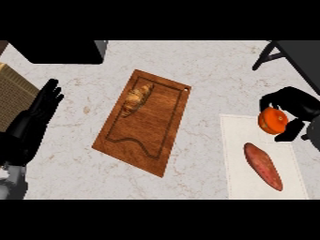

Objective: Pick the squash from the placemat and place it in the tiered shelf

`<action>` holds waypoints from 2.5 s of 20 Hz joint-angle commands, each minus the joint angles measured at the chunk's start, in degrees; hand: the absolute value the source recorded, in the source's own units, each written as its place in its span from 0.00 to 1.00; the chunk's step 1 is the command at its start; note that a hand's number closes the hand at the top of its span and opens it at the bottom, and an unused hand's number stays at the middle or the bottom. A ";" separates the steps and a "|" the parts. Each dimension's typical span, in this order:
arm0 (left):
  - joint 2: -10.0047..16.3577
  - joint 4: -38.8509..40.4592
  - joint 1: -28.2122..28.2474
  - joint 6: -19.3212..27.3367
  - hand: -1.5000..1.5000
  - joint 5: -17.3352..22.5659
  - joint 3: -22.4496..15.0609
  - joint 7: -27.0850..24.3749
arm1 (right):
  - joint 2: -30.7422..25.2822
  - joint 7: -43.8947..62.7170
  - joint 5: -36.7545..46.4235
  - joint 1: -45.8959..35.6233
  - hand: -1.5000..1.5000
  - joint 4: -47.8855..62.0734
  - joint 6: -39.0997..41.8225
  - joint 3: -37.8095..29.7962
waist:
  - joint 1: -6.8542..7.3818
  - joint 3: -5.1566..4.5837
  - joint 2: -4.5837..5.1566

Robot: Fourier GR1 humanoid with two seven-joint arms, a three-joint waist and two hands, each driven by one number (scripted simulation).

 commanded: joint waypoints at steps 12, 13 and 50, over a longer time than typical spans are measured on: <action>0.63 -0.08 0.15 -0.42 0.50 -0.57 -0.38 0.18 | 1.21 56.92 -12.42 -14.42 1.00 7.18 -28.96 -21.86 | 2.43 -0.45 -0.45; 0.29 -0.07 -0.07 -0.35 0.50 -0.32 -0.46 0.40 | 0.73 60.73 -12.11 -15.46 1.00 7.83 -32.15 -22.18 | 2.39 -0.52 -0.52; -1.73 -0.44 -4.40 -0.89 0.50 -1.87 -2.85 1.26 | -8.24 117.53 20.20 -40.26 1.00 23.16 -27.99 3.84 | 5.78 0.14 1.96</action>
